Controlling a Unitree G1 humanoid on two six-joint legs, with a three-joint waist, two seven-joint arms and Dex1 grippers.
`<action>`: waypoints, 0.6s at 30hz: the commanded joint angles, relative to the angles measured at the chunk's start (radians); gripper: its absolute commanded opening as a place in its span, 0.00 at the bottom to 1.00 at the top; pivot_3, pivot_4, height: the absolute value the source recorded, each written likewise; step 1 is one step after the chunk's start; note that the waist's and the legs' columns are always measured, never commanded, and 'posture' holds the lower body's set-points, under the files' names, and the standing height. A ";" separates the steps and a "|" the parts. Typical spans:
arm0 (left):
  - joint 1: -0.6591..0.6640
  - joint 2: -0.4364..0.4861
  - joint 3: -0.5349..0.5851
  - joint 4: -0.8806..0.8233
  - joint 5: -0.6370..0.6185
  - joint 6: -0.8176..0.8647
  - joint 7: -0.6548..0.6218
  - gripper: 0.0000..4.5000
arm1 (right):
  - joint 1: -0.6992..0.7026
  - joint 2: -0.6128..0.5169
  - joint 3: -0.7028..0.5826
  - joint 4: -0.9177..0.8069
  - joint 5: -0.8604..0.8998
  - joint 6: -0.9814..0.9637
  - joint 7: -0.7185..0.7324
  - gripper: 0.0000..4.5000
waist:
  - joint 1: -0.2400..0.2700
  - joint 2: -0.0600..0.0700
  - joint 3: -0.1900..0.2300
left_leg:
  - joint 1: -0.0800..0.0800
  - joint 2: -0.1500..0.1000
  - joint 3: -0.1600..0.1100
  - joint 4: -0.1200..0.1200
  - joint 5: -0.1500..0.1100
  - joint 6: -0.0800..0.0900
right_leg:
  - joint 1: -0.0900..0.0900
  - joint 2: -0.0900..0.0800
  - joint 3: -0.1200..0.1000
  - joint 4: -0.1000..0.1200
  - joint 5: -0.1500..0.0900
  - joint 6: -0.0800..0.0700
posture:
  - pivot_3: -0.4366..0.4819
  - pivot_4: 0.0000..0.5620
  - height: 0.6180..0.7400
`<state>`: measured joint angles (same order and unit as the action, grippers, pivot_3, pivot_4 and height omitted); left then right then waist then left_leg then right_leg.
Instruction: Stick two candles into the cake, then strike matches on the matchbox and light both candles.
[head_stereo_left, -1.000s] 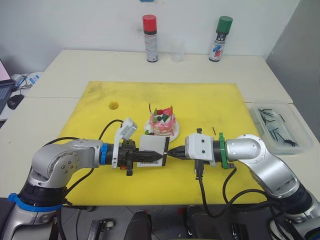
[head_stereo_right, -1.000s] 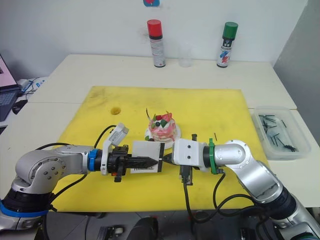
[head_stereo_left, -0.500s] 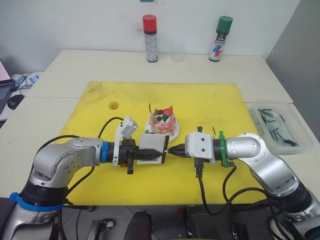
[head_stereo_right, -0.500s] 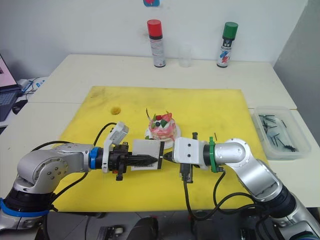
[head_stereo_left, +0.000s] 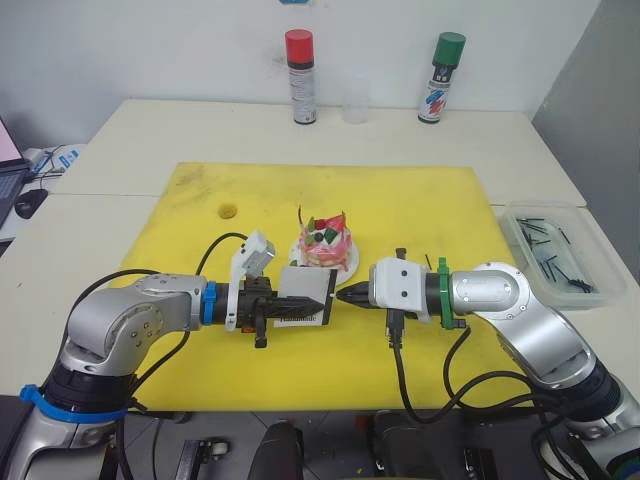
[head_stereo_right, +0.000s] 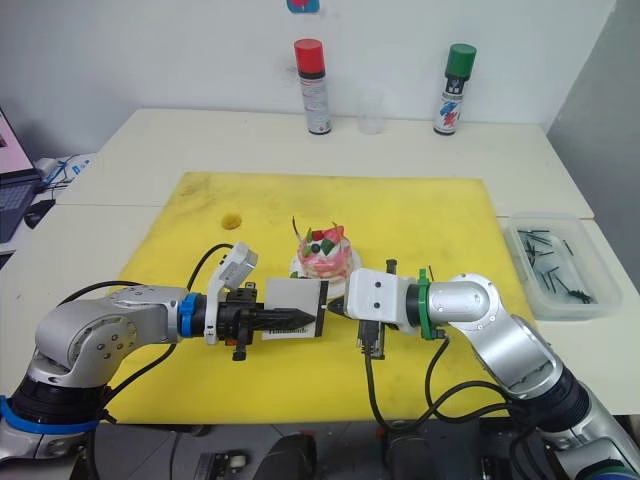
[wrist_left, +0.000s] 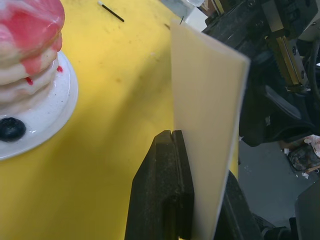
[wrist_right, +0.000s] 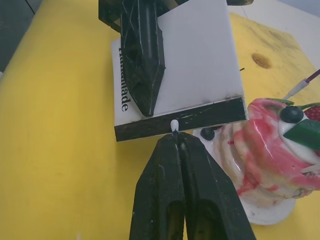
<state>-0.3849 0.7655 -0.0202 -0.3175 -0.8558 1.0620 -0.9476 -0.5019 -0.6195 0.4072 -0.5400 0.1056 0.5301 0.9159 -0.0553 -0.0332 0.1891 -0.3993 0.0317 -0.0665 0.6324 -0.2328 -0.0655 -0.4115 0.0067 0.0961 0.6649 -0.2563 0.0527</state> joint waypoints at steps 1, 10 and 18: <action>-0.009 -0.002 -0.002 -0.021 -0.001 -0.019 -0.017 0.00 | -0.018 0.000 0.000 0.003 -0.015 -0.001 -0.003 0.00 | 0.000 0.000 0.000 | 0.000 0.000 0.000 0.000 0.000 0.000 | 0.000 0.000 0.000 0.000 0.000 0.000 | 0.48 0.27 1.00; -0.025 -0.019 -0.011 -0.014 0.020 -0.034 -0.017 0.00 | -0.047 0.008 0.051 0.052 -0.048 -0.051 0.023 0.00 | 0.000 0.000 0.000 | 0.000 0.000 0.000 0.000 0.000 0.000 | 0.000 0.000 0.000 0.000 0.000 0.000 | 0.48 0.27 1.00; -0.027 -0.029 -0.010 -0.016 0.033 -0.035 -0.015 0.00 | -0.052 -0.004 0.088 0.076 -0.091 -0.143 0.077 0.00 | 0.000 0.000 0.000 | 0.000 0.000 0.000 0.000 0.000 0.000 | 0.000 0.000 0.000 0.000 0.000 0.000 | 0.48 0.27 1.00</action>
<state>-0.3869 0.7466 -0.0374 -0.3032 -0.8086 1.0554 -0.9475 -0.5432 -0.6201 0.4681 -0.4563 0.0249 0.4199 0.9678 -0.0556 -0.0332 0.1891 -0.3992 0.0317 -0.0664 0.6324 -0.2328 -0.0655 -0.4115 0.0067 0.0961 0.6650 -0.2563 0.0527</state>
